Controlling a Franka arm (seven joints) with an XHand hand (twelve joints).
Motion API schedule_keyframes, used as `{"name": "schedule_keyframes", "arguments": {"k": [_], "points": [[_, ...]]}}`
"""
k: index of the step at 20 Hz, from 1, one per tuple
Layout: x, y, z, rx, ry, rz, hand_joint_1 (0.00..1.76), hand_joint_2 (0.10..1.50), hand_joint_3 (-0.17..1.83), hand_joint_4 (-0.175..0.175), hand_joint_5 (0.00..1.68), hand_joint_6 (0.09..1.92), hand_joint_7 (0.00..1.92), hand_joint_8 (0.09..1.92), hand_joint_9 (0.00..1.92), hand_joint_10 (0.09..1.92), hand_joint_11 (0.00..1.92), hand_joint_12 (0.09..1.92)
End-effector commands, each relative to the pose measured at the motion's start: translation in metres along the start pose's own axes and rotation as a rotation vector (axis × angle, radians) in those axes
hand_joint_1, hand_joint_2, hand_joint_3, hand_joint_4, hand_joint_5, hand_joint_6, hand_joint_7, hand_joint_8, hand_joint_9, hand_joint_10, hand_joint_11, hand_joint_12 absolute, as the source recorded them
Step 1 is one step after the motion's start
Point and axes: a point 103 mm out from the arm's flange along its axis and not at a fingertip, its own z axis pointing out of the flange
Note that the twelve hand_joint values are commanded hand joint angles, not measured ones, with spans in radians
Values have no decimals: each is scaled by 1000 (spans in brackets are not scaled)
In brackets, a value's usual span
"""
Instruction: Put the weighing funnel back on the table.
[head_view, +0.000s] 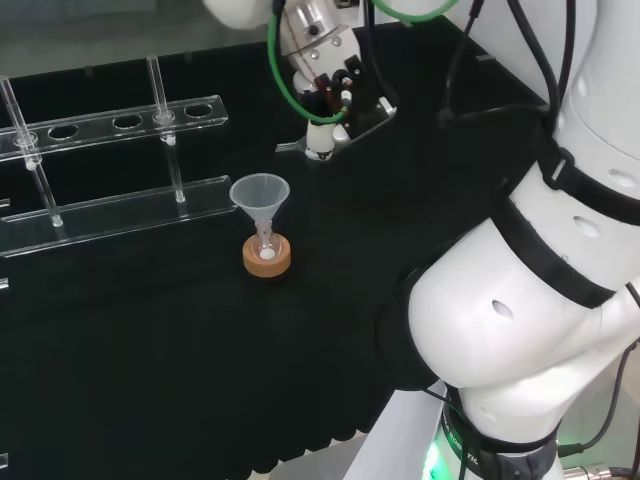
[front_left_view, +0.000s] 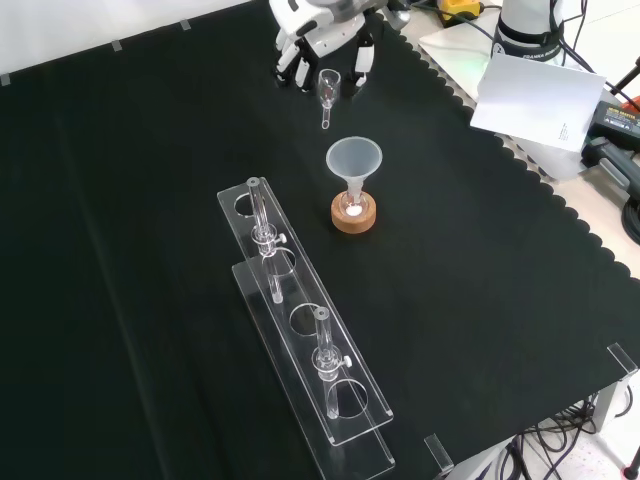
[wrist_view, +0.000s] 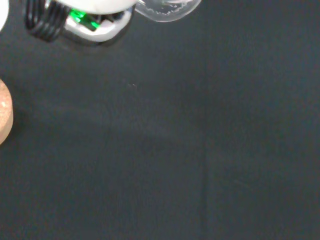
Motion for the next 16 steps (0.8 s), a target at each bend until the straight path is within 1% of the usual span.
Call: {"name": "schedule_keyframes", "arguments": {"k": [1,8,13,16], "points": [[-16,5,8,-9,72,7,1114,689,623,175,1237,721,511,669,860,367,779,1045],[-28,24,3,-29,87,1,1114,690,623,175,1236,724,510,669,859,368,777,1046],[-34,48,0,-55,98,-7,1113,690,623,175,1235,726,509,669,858,368,777,1047],[-34,67,1,-56,101,-17,1113,690,623,175,1234,727,508,670,858,369,776,1048]]}}
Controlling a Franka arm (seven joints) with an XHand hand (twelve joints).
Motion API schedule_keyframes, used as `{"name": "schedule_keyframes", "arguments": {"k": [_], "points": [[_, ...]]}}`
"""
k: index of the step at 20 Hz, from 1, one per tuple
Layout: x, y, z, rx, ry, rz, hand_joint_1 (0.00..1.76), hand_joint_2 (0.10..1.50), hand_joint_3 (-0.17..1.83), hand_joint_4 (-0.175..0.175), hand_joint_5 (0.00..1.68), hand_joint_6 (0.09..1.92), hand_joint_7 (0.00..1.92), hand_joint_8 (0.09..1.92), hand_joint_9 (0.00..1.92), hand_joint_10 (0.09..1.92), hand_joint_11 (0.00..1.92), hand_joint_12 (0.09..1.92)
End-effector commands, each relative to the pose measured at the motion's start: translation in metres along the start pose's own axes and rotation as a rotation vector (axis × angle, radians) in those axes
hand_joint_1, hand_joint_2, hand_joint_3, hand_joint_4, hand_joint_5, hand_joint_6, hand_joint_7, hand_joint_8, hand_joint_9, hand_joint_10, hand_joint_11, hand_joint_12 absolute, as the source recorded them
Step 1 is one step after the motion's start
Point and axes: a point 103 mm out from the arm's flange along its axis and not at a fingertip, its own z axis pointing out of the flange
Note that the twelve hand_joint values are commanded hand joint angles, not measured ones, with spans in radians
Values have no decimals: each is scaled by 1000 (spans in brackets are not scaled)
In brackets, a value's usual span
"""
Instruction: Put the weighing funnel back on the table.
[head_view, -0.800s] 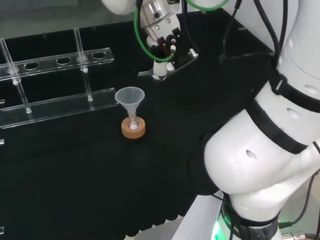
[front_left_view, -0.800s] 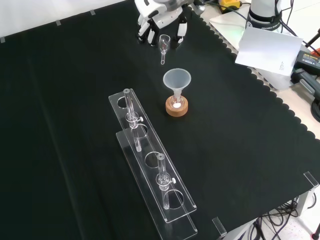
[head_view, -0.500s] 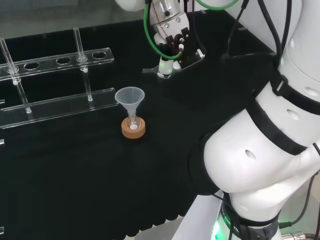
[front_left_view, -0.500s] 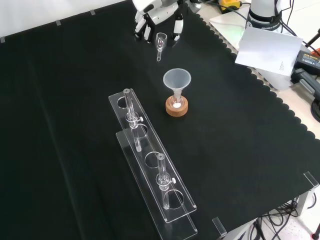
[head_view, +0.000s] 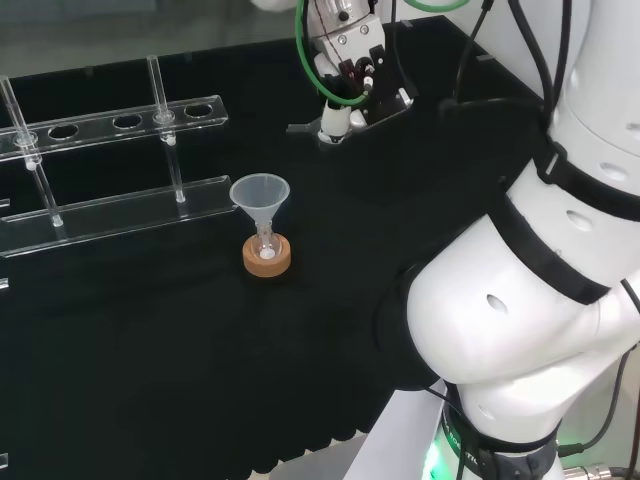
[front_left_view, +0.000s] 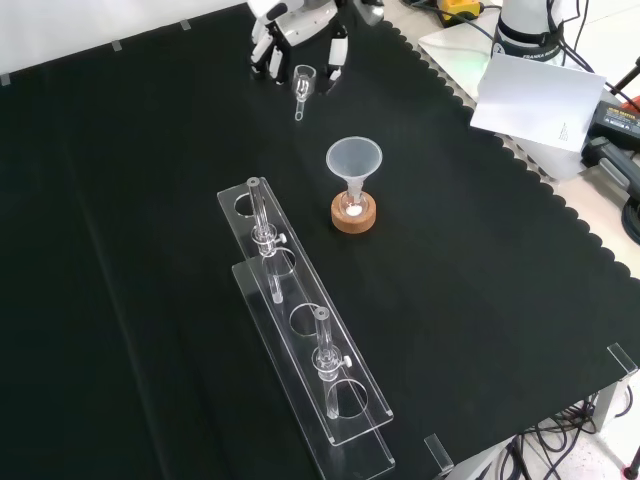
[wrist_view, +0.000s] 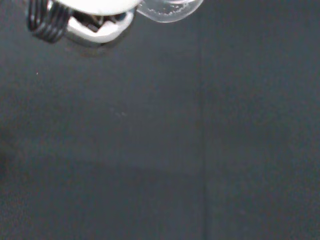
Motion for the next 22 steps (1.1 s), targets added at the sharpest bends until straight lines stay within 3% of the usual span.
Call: {"name": "schedule_keyframes", "arguments": {"k": [1,8,22], "points": [[-6,39,2,-15,11,-19,1113,690,623,175,1234,728,508,670,857,369,776,1048],[-5,82,12,-9,12,-44,1113,691,624,175,1232,731,508,671,857,370,774,1049],[15,137,46,3,21,-112,1112,691,625,175,1229,737,508,673,856,372,771,1052]]}}
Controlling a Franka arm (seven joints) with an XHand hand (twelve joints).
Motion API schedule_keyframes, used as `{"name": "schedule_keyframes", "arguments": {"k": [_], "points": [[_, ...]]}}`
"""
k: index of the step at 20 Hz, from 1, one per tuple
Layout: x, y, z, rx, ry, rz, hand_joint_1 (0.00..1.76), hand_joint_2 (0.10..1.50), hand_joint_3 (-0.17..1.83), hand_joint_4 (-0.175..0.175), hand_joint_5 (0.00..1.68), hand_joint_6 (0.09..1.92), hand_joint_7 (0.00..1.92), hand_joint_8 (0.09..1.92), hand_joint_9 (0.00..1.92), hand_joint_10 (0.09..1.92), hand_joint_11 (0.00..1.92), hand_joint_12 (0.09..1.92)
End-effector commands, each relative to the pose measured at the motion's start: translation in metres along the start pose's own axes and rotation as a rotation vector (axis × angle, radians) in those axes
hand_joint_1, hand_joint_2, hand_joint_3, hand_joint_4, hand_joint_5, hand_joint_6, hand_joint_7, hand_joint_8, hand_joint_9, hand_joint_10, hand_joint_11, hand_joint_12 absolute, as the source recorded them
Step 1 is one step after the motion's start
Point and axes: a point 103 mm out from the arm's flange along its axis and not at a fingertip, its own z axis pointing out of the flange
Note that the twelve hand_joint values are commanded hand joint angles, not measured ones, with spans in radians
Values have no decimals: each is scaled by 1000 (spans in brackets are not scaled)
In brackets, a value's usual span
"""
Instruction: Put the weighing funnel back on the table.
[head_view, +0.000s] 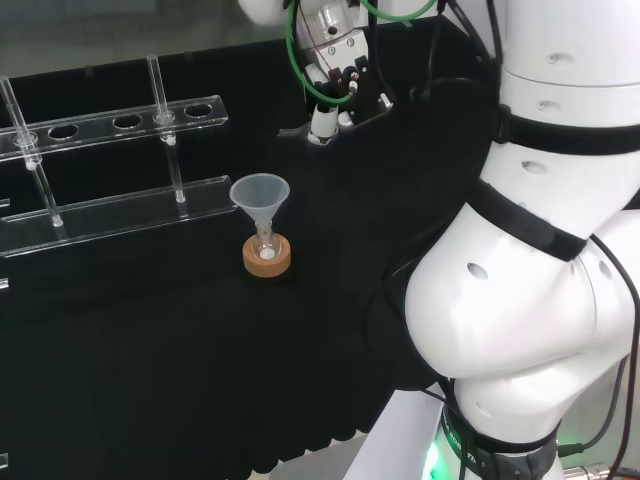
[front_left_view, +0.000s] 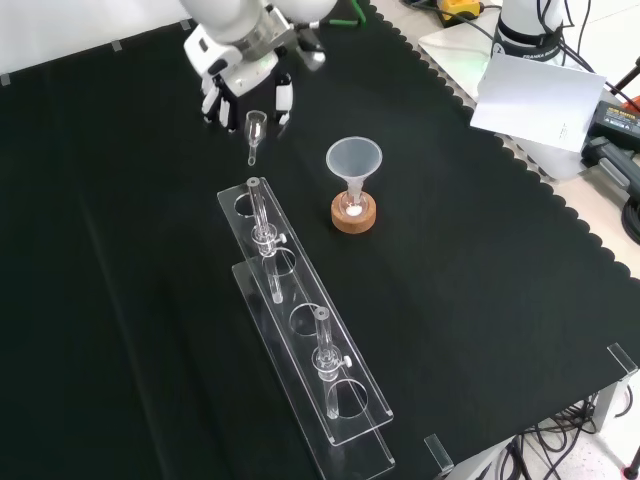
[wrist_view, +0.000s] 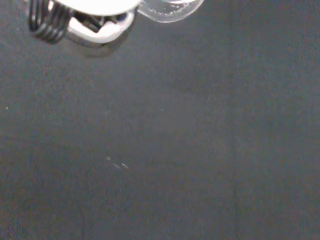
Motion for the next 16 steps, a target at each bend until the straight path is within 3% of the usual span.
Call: {"name": "schedule_keyframes", "arguments": {"k": [1,16], "points": [[6,30,16,-21,2,-45,1112,691,625,175,1229,738,507,673,856,372,771,1052],[23,70,40,-11,-8,-120,1111,693,627,175,1223,748,506,674,854,375,766,1055]]}}
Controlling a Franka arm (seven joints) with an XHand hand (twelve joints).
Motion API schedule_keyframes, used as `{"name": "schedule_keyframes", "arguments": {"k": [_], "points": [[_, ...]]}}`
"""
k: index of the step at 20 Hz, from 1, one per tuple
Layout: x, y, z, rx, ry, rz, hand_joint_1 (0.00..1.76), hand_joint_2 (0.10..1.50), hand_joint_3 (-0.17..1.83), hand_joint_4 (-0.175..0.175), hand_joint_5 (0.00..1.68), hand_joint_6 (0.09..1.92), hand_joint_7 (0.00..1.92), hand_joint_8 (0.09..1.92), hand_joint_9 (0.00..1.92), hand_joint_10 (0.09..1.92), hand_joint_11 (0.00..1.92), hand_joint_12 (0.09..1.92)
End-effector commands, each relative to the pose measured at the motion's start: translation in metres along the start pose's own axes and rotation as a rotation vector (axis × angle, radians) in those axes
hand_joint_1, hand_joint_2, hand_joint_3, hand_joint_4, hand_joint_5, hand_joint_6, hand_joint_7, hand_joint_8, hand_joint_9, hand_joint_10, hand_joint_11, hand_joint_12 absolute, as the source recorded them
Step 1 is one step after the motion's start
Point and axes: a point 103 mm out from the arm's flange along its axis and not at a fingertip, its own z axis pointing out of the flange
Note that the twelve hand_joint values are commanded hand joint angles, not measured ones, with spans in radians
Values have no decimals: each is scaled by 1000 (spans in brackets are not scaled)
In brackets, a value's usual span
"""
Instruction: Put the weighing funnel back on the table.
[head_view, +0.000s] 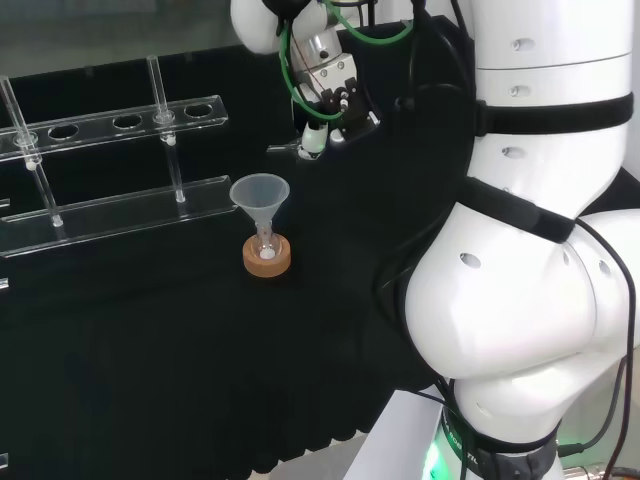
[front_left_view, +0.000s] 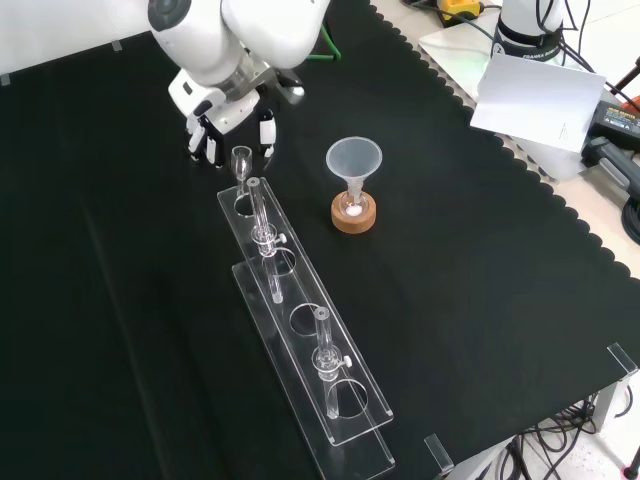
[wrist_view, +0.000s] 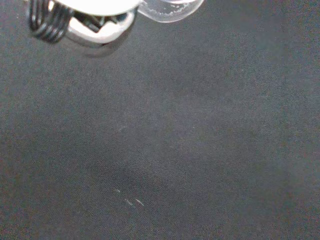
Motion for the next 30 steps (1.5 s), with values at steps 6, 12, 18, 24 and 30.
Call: {"name": "schedule_keyframes", "arguments": {"k": [6,12,18,24,30], "points": [[15,30,18,18,-12,-50,1110,694,627,175,1221,752,506,675,854,376,765,1056],[20,41,27,27,-18,-58,1110,694,628,175,1220,755,506,675,853,377,763,1058],[22,47,35,38,-21,-62,1110,694,629,175,1218,758,505,676,852,378,762,1059],[25,49,41,52,-28,-67,1108,695,635,175,1209,776,505,677,850,381,760,1061],[26,54,45,32,-37,-66,1105,686,667,175,1191,821,504,679,847,388,756,1064]]}}
